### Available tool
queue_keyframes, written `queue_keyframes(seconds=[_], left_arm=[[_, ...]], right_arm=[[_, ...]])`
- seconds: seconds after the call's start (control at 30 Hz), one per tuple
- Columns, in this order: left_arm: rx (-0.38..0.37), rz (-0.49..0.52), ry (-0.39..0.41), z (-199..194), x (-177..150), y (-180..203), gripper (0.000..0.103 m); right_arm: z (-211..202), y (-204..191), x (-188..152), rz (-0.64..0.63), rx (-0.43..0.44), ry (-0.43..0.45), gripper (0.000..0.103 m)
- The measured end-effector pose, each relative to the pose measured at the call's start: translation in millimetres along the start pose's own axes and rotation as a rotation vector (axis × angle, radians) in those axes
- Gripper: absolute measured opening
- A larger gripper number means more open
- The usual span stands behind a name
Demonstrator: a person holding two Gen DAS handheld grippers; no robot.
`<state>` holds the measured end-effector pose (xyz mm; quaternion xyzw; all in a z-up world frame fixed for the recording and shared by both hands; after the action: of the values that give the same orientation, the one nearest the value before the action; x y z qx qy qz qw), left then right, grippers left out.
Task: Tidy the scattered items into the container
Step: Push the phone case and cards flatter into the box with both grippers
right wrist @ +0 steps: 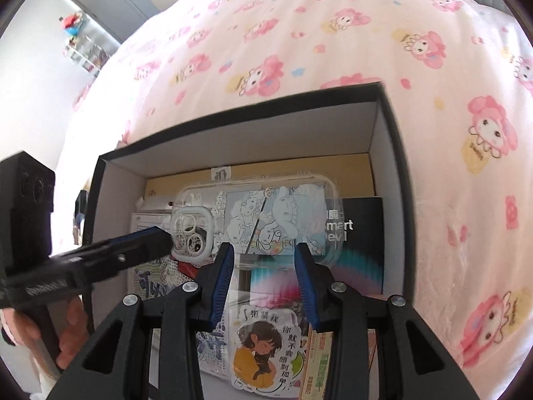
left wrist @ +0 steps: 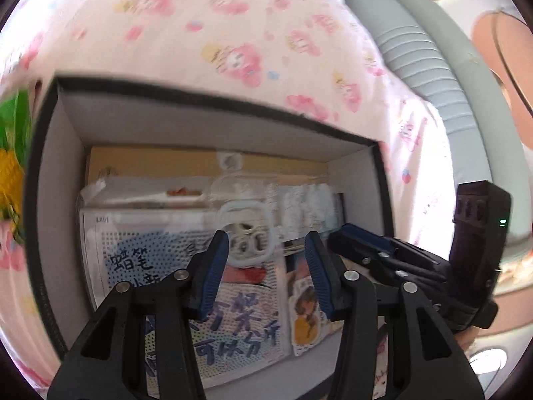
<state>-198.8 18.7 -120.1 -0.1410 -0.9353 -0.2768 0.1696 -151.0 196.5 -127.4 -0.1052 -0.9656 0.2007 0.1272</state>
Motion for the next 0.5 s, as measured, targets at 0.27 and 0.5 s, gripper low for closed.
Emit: queue_keyframes(seconds=[0.27,0.5], left_arm=[[-0.036,-0.055,-0.109,31,-13,-8,0.049],[-0.005,-0.016,-0.102,35,-4,1,0.049]], right_arm=[[23,1,-11,0.057,0.073,-0.131,0.034],[14,-5,13,0.084,0.069,-0.056,0.034]])
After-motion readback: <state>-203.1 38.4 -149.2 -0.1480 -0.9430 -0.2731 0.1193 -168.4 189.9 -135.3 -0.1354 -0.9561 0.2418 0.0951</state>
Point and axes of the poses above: each gripper's, at about its wrist camera, not at the fingertips, and z roughly the way its jaws point, y to its right, x to its top, the point moved 3 cm from there along z, roughly the way its jaws point, and after that the axes turned 15 degrees about z, right-handed, at the moved point
